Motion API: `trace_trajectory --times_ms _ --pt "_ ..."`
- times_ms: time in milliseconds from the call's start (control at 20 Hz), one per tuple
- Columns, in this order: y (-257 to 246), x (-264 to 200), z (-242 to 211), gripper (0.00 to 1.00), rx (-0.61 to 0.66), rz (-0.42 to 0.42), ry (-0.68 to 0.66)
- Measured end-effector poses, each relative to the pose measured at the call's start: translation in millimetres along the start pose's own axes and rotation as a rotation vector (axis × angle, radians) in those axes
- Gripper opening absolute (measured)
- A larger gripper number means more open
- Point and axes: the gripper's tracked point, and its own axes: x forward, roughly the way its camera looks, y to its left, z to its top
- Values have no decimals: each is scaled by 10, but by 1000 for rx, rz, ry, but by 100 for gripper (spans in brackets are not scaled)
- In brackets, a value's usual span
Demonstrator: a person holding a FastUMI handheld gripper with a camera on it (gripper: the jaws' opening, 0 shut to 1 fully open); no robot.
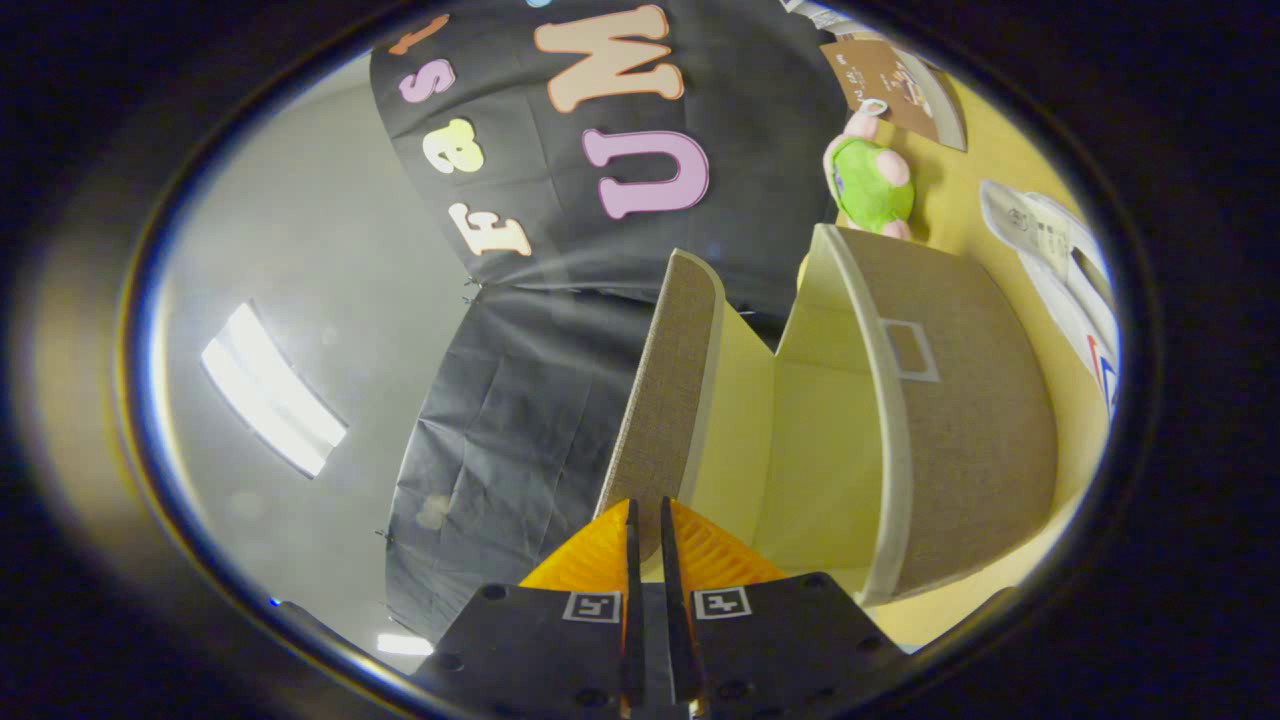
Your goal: Open the storage box then place both shoes into the box .Put the left shoe in first, then the right shoe, with the right side of both shoes facing outward in a uniform manner.
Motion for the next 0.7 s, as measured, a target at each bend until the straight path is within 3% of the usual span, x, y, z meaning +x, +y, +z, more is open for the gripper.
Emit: trace_trajectory --times_ms 350,550,700 --pt "196 736 -423 13 -132 -39 85" --pt "43 1162 -857 13 -135 -73 181" --pt "-8 1232 -1034 13 -124 -76 223"
